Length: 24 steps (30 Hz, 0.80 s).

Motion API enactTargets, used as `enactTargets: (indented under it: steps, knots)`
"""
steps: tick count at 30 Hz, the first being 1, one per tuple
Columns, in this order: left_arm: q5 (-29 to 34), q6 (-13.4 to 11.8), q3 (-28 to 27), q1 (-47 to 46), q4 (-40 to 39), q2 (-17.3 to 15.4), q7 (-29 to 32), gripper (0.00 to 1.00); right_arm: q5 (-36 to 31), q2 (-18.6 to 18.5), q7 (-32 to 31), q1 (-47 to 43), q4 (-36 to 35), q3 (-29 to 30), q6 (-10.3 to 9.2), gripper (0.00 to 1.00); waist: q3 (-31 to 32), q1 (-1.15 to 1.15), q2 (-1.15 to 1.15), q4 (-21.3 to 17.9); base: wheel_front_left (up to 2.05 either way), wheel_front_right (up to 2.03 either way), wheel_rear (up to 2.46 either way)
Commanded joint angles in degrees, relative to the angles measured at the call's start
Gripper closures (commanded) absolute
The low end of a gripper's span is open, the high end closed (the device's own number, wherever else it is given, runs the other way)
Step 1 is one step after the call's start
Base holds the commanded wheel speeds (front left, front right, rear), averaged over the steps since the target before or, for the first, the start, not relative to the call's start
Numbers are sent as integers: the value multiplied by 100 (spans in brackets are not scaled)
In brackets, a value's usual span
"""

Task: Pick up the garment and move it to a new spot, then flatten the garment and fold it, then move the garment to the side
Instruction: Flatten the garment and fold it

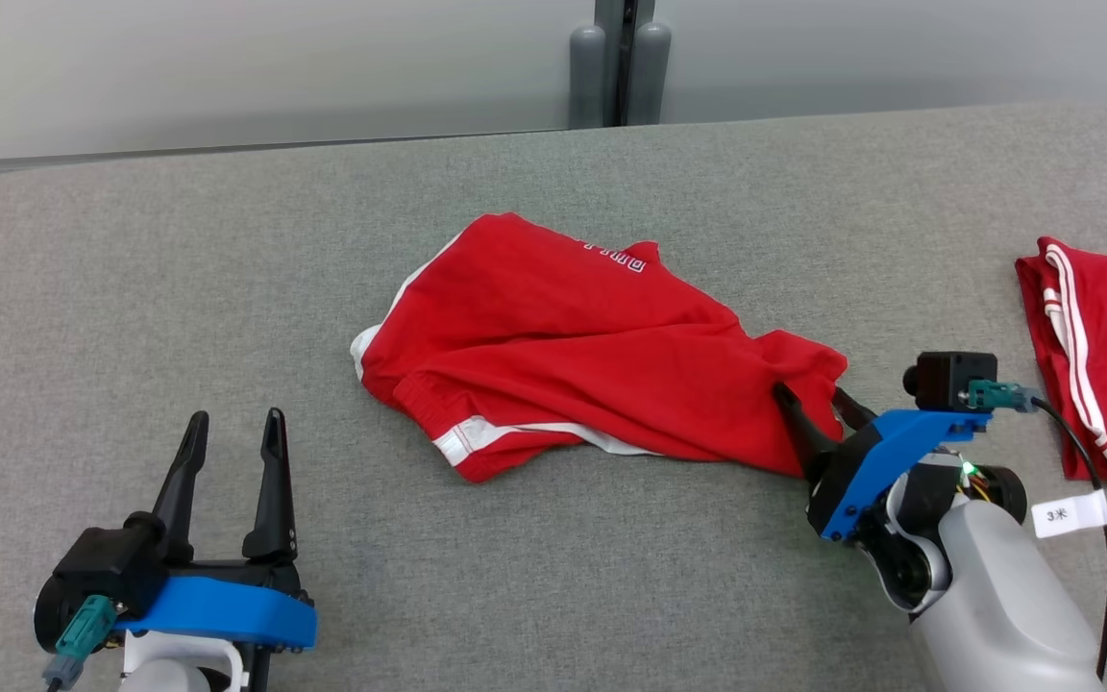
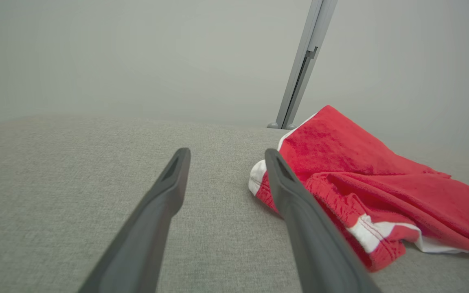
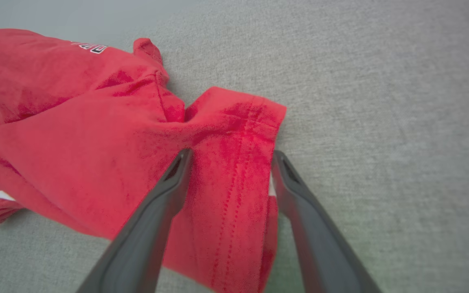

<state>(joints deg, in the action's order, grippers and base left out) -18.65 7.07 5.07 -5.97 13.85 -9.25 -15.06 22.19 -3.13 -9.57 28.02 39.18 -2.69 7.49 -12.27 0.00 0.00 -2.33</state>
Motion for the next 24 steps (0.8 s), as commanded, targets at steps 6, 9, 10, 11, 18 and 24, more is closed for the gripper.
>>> enactTargets:
  steps: [6, 9, 10, 11, 18, 24]
  knots:
    - [7, 19, -8, -55, 1, -63, -15, 0, 160, 15, 244, 239, 21, -262, 1, 0, -39, 0, 0, 21, 0, 0, 0]
    - [4, 20, -20, -44, 10, -52, -15, 0, 124, 15, 361, 236, -36, -288, 1, 0, -18, 0, 0, 9, 0, 0, 0]
    - [7, 20, -21, -37, 12, -46, -15, 0, 100, 14, 375, 226, -47, -280, 1, 0, -7, 0, 0, 4, 0, 0, 0]
    - [10, 21, -20, -31, 13, -41, -15, 0, 93, 16, 367, 213, -58, -285, 1, 0, 3, 0, 0, -1, 0, 0, 0]
    - [26, 28, 31, -124, -42, -37, -15, 0, 169, -9, 196, 433, -40, -350, 1, 68, -117, 0, 0, 56, 0, 0, 0]
    - [56, 34, 108, -282, -112, -50, -15, 0, 467, -70, 314, 1025, 97, -71, 1, 100, -444, 0, 0, 285, 0, 0, 0]
